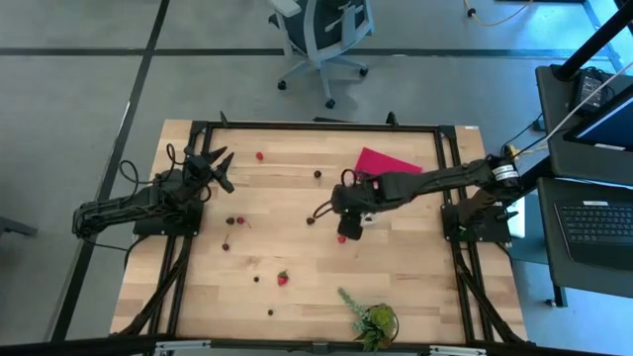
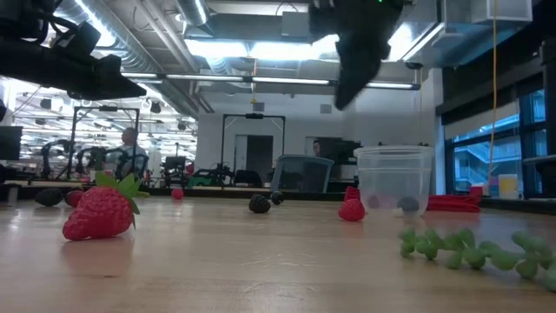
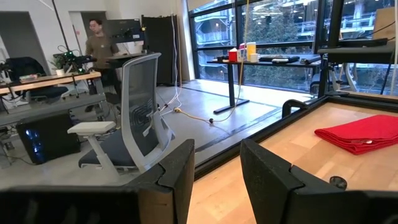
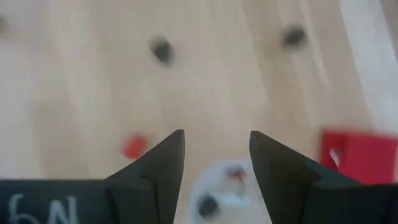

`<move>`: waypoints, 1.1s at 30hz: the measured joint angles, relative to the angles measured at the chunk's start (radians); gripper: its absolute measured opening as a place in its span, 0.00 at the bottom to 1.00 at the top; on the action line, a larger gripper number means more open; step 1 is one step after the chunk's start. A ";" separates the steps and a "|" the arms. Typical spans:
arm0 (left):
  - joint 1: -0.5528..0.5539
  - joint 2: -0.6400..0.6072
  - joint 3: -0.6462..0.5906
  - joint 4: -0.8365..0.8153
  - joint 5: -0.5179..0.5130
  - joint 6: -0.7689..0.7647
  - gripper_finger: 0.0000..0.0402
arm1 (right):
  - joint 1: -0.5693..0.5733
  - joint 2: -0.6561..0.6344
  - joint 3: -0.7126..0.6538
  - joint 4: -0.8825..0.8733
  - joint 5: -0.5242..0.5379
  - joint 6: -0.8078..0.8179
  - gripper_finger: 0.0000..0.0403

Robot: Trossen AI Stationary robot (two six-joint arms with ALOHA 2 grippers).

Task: Pick and placing Produce into tupperware
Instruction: Put the bottom red raspberry into the transparent container

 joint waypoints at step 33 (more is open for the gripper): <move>0.000 0.000 0.000 0.000 0.000 0.000 0.31 | 0.176 0.005 -0.609 0.867 0.103 0.162 0.46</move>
